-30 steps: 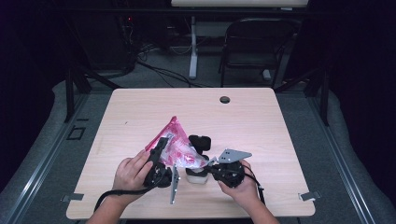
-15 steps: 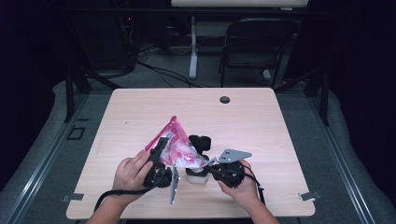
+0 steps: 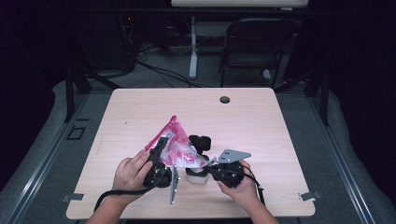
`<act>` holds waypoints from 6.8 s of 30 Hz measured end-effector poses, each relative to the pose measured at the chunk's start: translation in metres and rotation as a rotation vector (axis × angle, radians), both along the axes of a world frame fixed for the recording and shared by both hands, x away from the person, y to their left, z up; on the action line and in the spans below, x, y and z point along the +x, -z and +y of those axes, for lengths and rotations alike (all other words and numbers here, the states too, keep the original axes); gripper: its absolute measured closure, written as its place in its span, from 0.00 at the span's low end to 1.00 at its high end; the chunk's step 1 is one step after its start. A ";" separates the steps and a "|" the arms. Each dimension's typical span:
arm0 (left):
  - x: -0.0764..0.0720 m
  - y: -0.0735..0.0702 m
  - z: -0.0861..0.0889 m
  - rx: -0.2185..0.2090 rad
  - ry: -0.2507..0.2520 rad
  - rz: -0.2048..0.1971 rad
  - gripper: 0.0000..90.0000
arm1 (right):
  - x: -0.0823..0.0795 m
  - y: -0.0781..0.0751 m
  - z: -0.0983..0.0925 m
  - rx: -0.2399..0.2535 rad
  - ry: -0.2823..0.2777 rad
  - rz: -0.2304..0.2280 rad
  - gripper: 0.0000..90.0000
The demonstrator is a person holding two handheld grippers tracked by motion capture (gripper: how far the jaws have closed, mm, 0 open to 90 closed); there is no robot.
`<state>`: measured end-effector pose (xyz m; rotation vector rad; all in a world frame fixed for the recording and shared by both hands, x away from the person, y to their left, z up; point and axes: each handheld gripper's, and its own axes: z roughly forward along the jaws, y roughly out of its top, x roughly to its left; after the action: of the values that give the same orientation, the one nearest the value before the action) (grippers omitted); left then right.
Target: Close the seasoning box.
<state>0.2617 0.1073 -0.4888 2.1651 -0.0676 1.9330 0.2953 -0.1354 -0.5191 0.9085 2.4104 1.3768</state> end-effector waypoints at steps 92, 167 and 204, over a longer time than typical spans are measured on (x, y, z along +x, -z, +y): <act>0.007 0.011 0.019 -0.126 -0.044 0.141 0.74 | 0.003 -0.003 0.001 0.025 0.010 -0.002 1.00; 0.026 0.040 0.051 -0.438 -0.102 0.498 0.76 | 0.008 -0.014 0.014 0.084 -0.014 -0.058 1.00; 0.038 0.060 0.058 -0.554 -0.099 0.678 0.76 | 0.010 -0.016 0.018 0.093 -0.031 -0.067 1.00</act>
<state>0.2996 0.1649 -0.5486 2.2931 0.6179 0.9826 0.3048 -0.1172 -0.5034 0.8361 2.3374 1.5173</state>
